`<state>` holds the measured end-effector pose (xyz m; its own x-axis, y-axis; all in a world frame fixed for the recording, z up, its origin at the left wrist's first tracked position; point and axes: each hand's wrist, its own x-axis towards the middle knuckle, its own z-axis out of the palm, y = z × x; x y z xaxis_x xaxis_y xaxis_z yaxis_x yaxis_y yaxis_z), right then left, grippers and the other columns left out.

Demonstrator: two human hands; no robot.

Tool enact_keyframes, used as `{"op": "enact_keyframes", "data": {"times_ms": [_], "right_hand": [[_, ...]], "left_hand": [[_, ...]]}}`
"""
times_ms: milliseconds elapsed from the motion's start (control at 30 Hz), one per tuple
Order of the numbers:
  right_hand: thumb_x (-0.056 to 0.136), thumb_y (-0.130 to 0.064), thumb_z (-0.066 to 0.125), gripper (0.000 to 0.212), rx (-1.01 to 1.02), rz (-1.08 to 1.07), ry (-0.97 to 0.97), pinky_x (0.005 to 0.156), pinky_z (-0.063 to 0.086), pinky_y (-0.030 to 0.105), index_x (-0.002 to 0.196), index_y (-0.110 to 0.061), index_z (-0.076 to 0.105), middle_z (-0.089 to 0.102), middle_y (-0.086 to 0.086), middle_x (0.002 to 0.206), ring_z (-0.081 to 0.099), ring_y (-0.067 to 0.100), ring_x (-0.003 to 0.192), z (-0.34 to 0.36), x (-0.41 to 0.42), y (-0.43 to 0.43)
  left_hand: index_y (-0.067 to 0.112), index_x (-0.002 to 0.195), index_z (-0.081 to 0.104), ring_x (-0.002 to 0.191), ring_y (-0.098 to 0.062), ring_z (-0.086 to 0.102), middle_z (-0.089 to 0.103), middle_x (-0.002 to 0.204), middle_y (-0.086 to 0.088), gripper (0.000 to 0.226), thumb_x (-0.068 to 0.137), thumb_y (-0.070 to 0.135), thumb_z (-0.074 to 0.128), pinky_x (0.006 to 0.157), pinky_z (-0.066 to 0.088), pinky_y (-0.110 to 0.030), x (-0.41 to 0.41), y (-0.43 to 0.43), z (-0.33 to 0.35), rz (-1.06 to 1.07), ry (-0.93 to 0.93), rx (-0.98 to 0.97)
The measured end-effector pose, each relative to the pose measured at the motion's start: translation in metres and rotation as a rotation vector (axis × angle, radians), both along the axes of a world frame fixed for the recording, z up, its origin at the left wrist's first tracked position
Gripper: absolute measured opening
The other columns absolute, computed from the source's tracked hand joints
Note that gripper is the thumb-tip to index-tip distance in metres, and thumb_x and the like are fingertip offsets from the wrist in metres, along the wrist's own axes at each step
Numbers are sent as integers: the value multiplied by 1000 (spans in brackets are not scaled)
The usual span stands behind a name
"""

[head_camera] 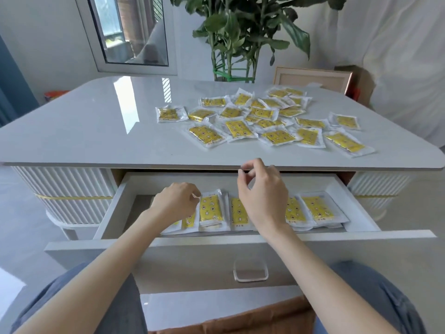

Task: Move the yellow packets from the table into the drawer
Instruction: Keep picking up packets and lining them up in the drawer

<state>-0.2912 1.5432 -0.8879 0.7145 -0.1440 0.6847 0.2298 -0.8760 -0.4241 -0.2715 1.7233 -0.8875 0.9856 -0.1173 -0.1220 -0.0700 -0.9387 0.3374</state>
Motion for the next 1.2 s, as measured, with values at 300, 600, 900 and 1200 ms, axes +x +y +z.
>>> {"op": "enact_keyframes", "data": {"times_ms": [300,600,900,1200], "right_hand": [[88,-22,59,13,33,45,-191,71,46,31,96,-12,63,66,-4,90,54,19,86,6,39,-6],[96,-26,51,28,27,117,251,92,40,27,121,-17,57,59,-4,124,45,16,122,34,98,-23],[100,-44,32,46,-160,176,604,110,27,41,139,-25,46,43,0,148,29,27,138,42,167,-2],[72,-75,58,64,-104,45,654,103,30,39,113,-27,64,49,4,138,34,33,131,43,179,20]], "left_hand": [[28,116,62,90,-15,63,67,107,9,25,94,27,49,76,52,-30,14,-8,42,8,-302,-222],[26,119,60,107,-19,52,60,118,3,27,93,29,53,84,47,-32,69,-18,59,-50,-542,-273],[25,125,57,123,-23,39,55,129,-1,31,96,29,49,95,37,-32,104,-8,45,7,-516,-231],[28,121,59,111,-20,43,57,119,2,27,95,27,51,88,36,-26,98,0,23,-2,-549,-335]]}}
